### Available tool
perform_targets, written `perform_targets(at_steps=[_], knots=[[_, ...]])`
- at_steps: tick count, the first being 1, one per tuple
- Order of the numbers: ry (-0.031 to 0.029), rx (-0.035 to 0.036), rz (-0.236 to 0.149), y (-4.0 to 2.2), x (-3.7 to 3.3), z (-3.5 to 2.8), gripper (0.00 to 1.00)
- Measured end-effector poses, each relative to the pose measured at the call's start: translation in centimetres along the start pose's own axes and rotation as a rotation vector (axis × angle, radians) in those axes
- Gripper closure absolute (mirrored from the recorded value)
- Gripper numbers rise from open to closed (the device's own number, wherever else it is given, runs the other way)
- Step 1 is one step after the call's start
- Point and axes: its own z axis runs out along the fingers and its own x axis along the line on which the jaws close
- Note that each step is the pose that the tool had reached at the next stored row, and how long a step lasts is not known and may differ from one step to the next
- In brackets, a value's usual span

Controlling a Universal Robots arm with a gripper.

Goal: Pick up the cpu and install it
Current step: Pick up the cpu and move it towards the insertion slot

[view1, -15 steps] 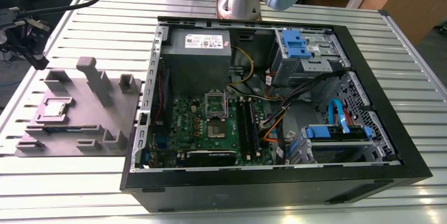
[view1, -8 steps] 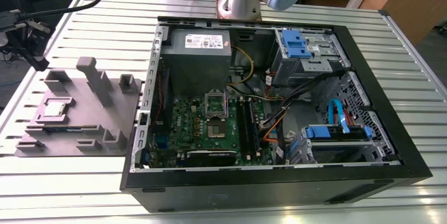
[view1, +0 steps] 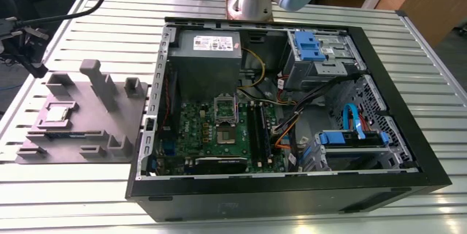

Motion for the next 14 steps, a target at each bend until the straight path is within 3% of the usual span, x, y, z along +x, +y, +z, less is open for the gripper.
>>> perform_targets(at_steps=[5,14], knots=[[-0.0001,-0.0001,0.000,-0.23,0.62,0.89,0.89],[0.0000,0.0000,0.000,-1.05,1.11,2.46,0.89]])
